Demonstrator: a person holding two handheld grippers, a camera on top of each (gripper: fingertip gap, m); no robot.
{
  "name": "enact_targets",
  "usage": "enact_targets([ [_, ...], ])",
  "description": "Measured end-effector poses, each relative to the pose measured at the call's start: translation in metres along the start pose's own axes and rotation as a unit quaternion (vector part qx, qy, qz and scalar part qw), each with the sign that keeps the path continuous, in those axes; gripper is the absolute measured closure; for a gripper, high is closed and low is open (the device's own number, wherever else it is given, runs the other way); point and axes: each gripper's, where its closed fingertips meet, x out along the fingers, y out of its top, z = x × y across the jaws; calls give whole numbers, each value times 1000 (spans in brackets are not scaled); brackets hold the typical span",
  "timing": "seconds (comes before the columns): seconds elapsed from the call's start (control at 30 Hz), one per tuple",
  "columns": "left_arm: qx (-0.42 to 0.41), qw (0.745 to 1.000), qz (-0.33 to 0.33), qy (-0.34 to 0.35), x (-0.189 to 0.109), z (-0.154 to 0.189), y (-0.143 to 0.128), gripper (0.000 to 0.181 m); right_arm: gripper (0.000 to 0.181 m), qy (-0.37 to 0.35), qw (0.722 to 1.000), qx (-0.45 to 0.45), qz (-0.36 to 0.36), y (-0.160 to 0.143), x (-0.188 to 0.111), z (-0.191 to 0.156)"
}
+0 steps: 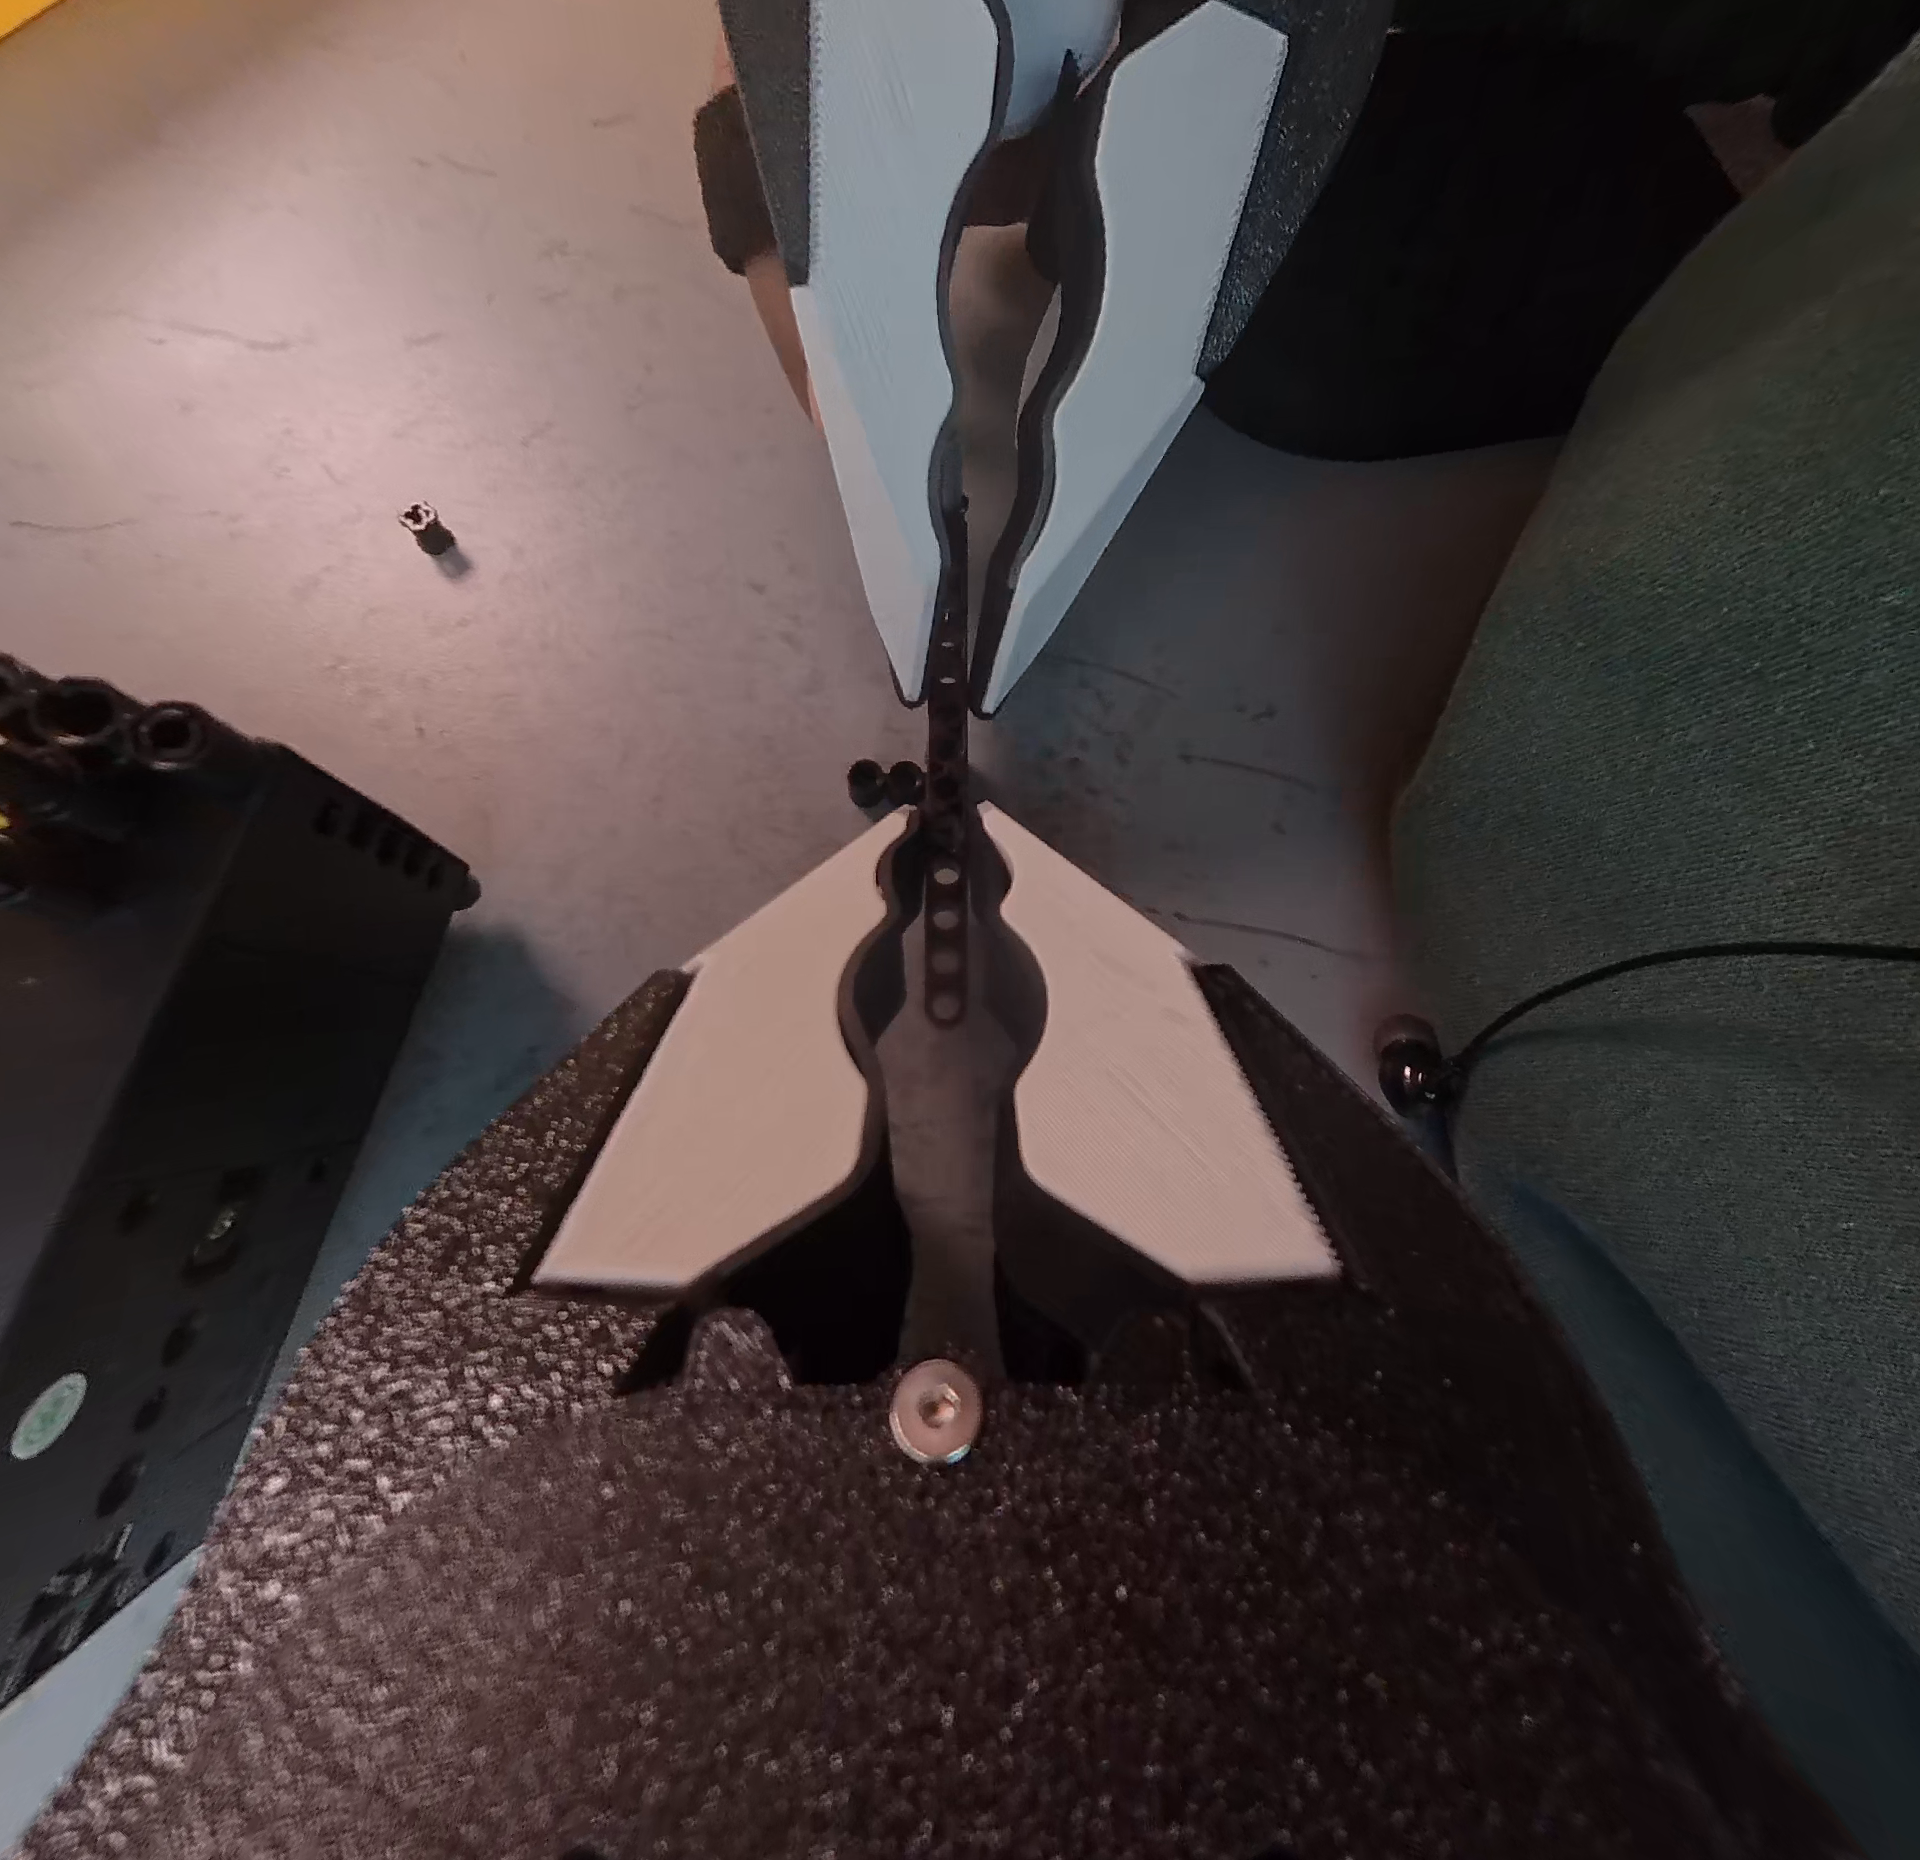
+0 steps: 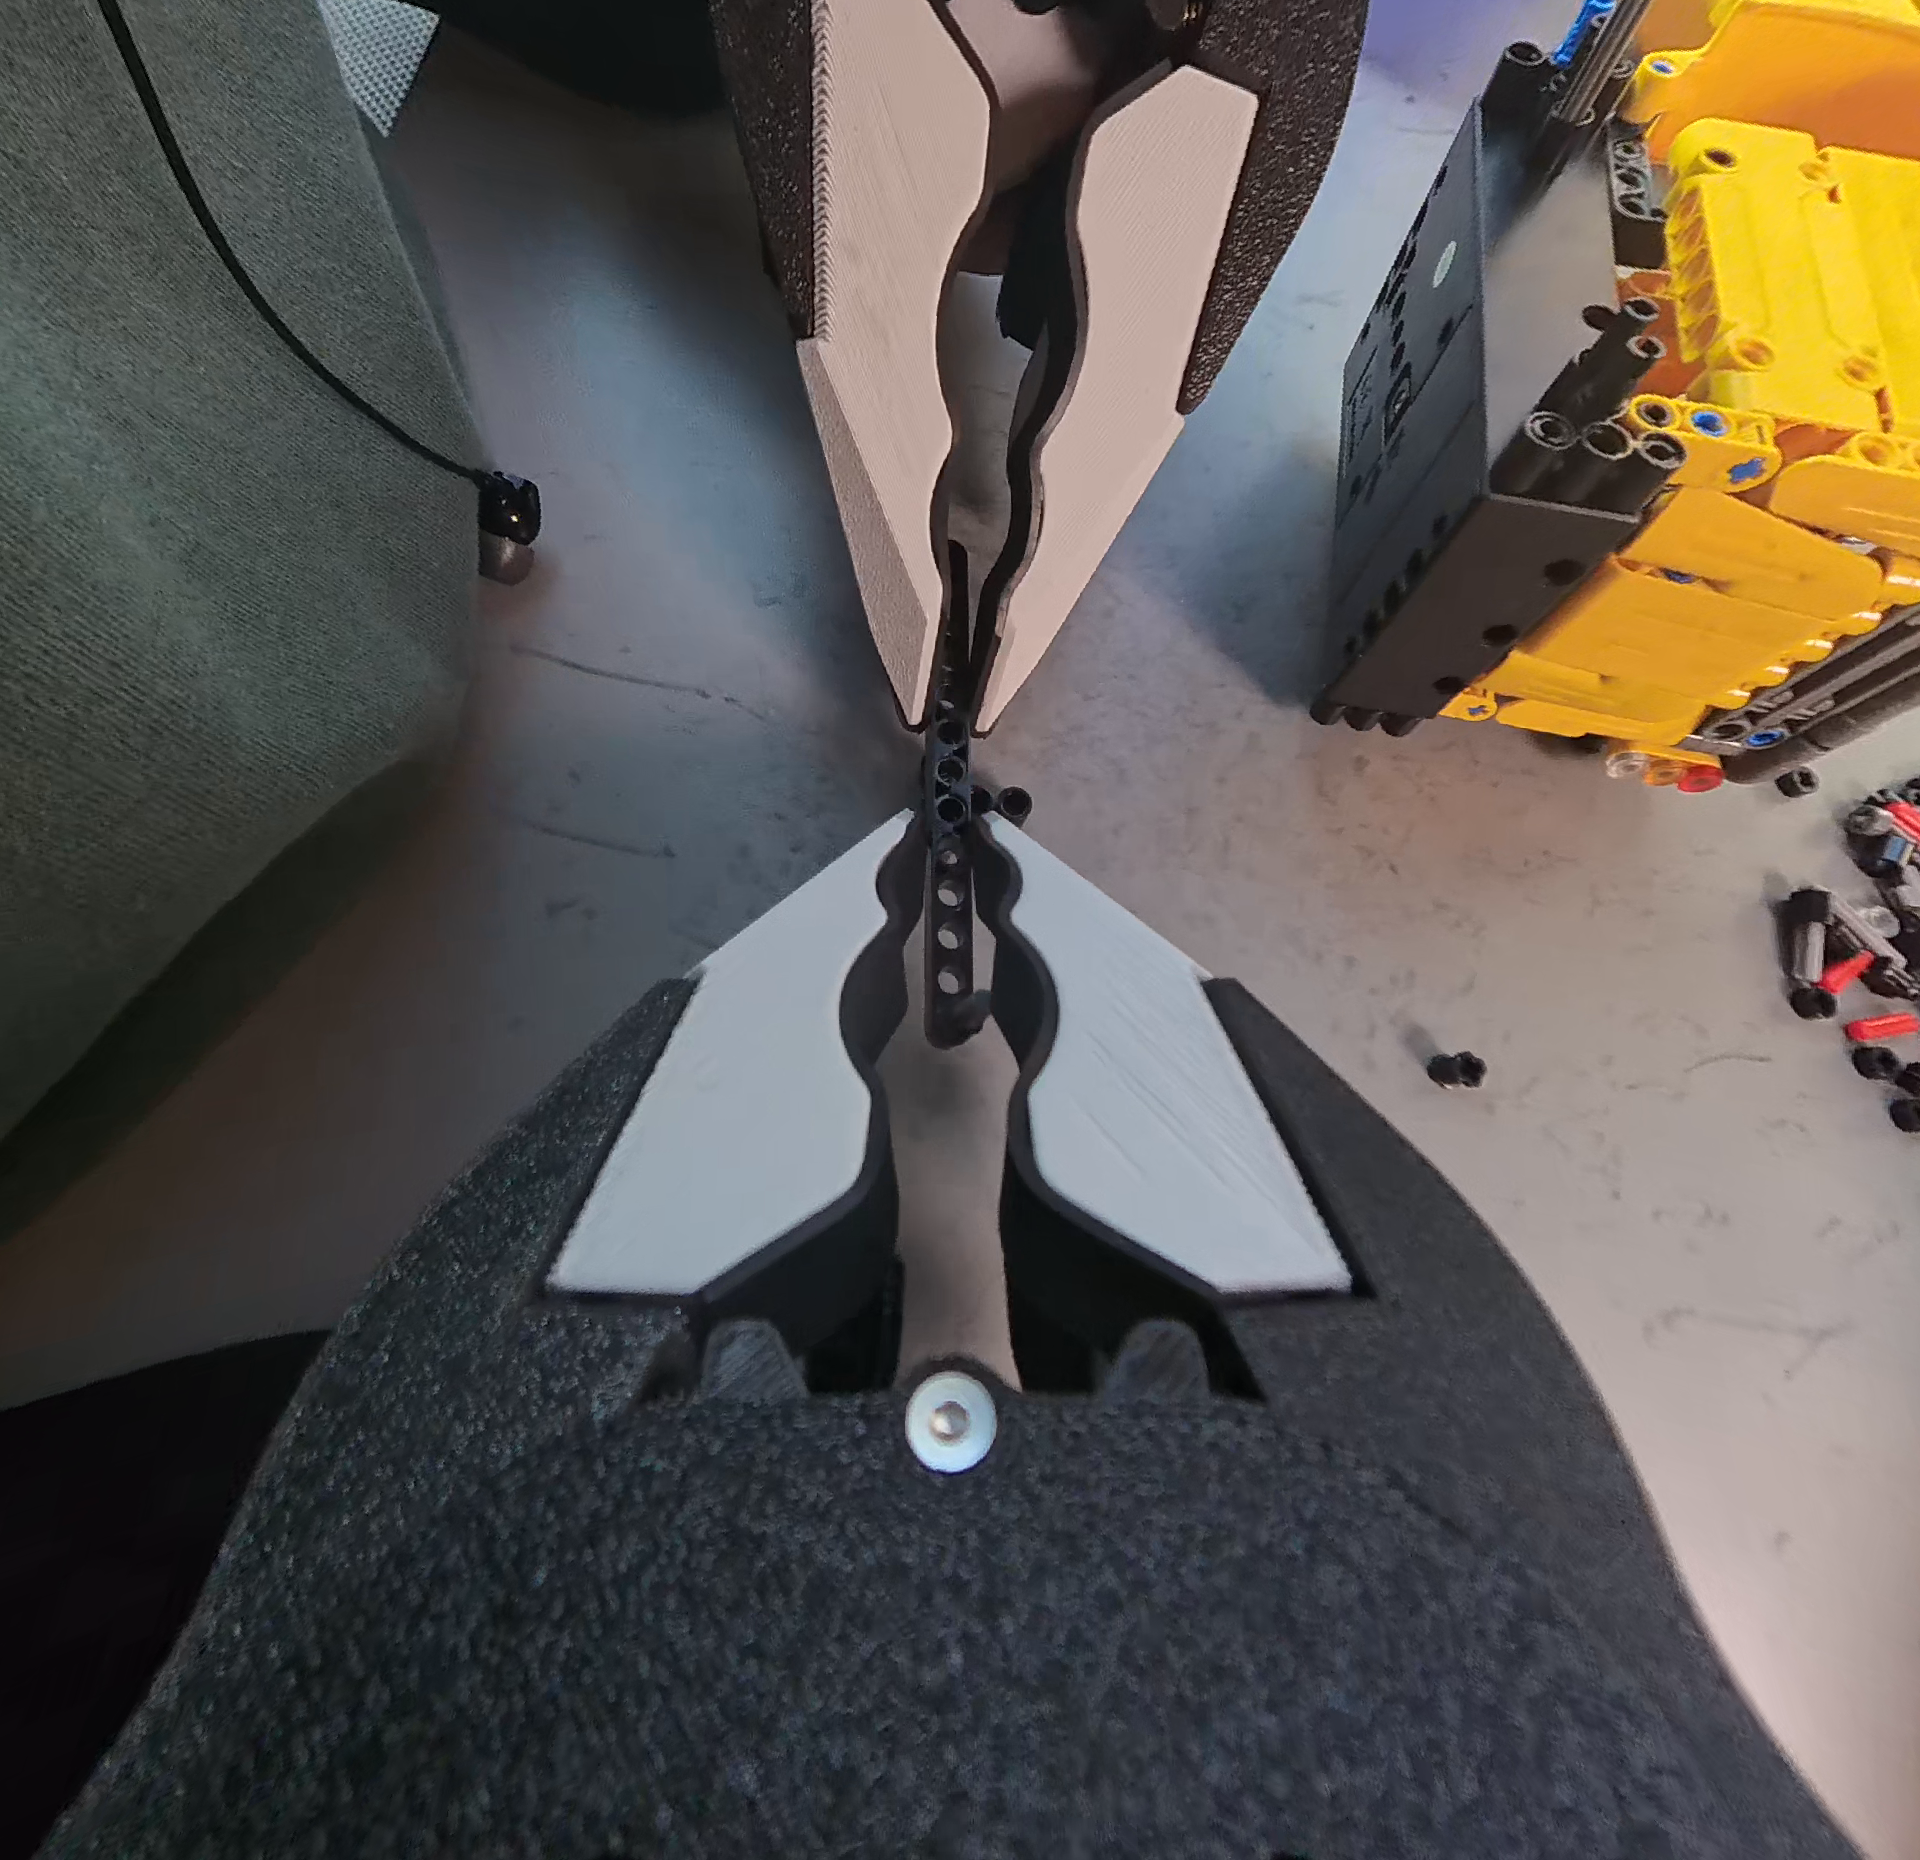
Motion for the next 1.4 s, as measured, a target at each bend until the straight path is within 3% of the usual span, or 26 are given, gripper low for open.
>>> enact_targets([
  [1.4, 0, 1000, -2, -12, 3, 0, -3, 175, 175, -11, 999, 41, 0, 2, 1, -1],
])
